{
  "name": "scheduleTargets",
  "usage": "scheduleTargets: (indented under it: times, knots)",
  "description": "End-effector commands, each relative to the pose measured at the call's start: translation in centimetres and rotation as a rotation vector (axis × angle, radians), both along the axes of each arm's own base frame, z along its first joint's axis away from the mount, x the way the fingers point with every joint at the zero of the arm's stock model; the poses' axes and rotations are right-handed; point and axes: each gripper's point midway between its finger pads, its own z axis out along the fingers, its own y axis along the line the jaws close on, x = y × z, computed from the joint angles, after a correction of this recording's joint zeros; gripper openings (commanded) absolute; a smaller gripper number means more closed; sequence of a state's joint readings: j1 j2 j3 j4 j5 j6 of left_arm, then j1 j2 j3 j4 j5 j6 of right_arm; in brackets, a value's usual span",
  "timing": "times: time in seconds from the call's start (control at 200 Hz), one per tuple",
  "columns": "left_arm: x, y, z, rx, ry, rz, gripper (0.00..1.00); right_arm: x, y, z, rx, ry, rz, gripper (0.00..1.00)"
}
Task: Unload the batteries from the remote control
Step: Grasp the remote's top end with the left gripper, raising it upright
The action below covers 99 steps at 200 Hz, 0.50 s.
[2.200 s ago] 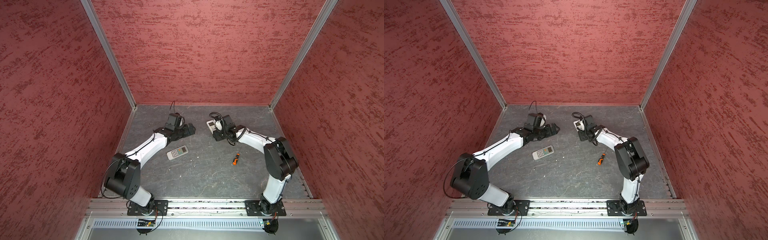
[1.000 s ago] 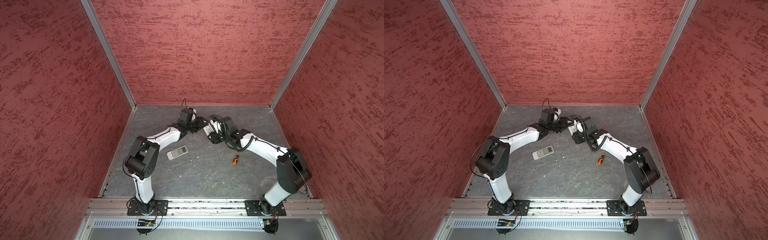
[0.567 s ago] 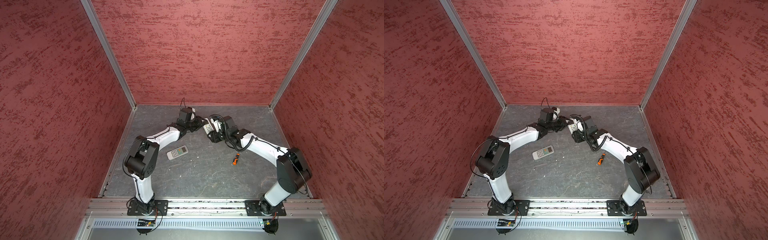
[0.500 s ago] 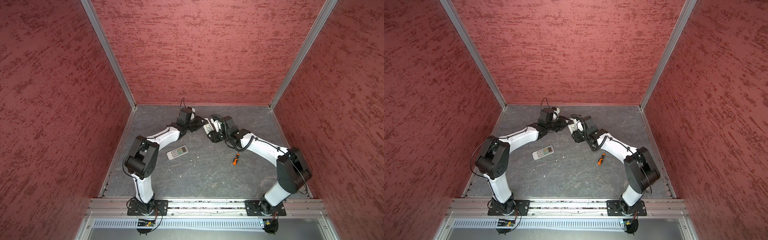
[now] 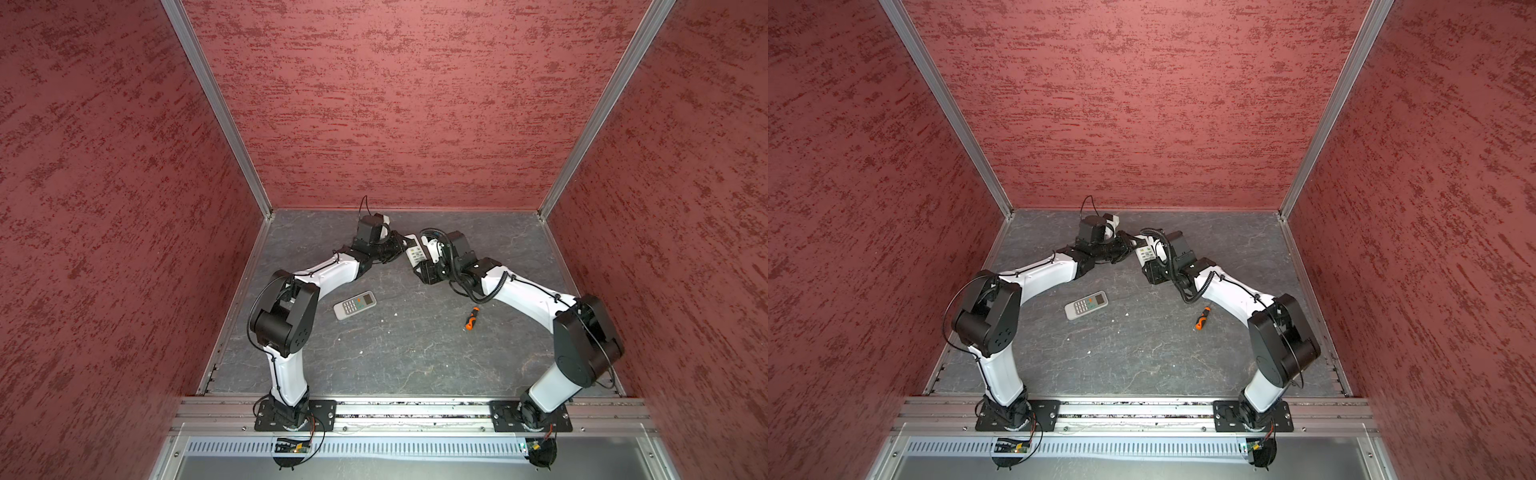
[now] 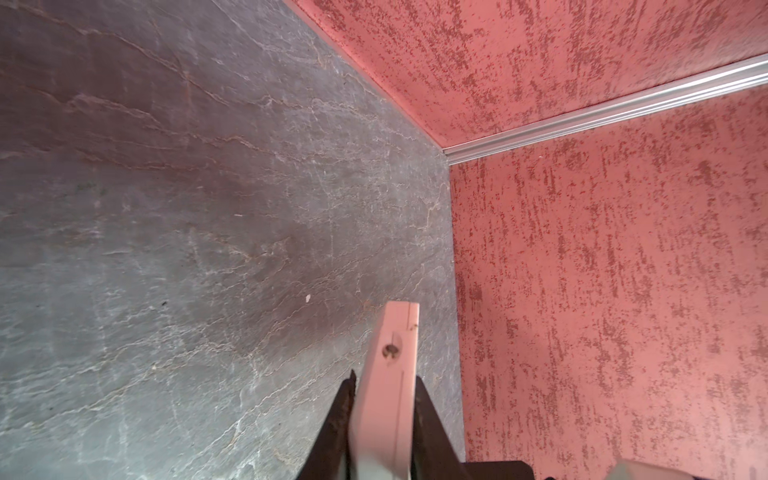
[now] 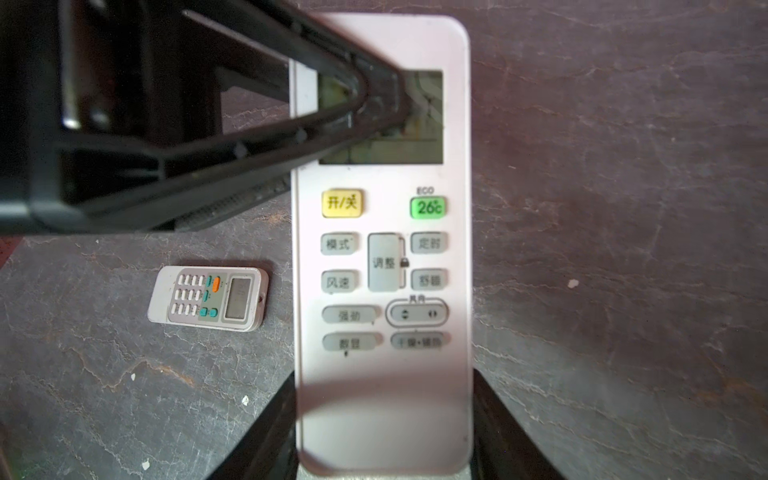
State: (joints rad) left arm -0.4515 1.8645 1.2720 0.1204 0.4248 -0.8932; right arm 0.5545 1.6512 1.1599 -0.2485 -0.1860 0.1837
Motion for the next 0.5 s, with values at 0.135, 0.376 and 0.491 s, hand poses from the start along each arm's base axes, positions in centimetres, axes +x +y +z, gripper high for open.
scheduleTargets:
  times: [0.135,0.376,0.491]
  knots:
    - [0.6,0.6,0.0,-0.010,-0.027,0.014,0.12,0.3,1.1,2.0,0.055,-0.048,0.020,0.31]
    - [1.1,1.4,0.9,-0.042,-0.047,0.021,0.10,0.5,1.2,2.8,0.104,-0.061,-0.002,0.53]
    - [1.2,1.7,1.7,-0.056,-0.071,0.020,0.10,0.2,1.4,3.4,0.151,-0.064,0.000,0.61]
